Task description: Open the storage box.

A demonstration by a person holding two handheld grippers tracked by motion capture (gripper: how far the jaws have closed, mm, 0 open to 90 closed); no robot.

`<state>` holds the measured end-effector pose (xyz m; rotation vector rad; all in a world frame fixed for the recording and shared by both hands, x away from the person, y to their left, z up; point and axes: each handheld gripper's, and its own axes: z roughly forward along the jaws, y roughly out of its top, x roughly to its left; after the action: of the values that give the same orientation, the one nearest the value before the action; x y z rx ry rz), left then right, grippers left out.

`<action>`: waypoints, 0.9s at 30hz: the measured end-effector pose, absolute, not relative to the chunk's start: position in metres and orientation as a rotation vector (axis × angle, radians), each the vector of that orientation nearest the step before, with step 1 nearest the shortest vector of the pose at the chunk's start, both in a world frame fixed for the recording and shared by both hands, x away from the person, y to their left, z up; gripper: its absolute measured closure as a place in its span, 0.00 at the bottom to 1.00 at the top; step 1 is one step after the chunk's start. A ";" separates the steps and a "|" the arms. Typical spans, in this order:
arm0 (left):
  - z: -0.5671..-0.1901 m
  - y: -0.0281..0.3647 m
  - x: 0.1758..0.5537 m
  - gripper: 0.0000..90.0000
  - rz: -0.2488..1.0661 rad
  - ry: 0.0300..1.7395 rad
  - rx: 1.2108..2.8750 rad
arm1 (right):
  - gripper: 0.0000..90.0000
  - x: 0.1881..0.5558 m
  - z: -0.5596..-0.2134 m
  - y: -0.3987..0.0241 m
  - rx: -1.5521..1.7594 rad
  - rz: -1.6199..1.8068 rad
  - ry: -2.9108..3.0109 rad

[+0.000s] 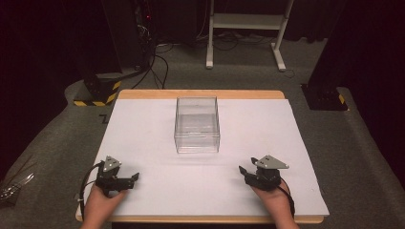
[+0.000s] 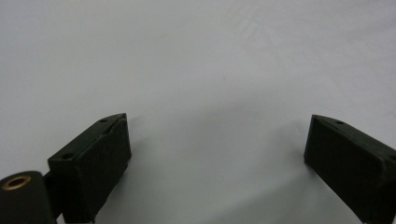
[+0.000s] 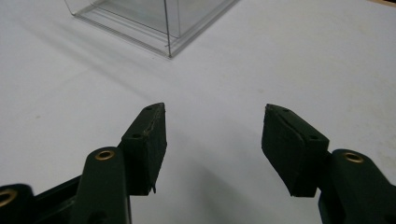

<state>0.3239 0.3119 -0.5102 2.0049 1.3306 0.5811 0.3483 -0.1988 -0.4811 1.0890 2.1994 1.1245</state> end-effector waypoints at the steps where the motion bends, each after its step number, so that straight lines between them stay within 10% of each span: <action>1: -0.510 0.312 0.324 0.08 0.581 1.331 2.005 | 0.46 0.348 -0.481 -0.198 1.087 1.130 2.200; 27: -0.510 0.312 0.324 0.08 0.582 1.330 2.004 | 0.49 0.362 -0.467 -0.142 0.975 1.277 2.261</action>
<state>0.3238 0.3119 -0.5102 2.0039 1.3298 0.5817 0.3618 -0.1423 -0.4673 0.9749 2.2612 1.2770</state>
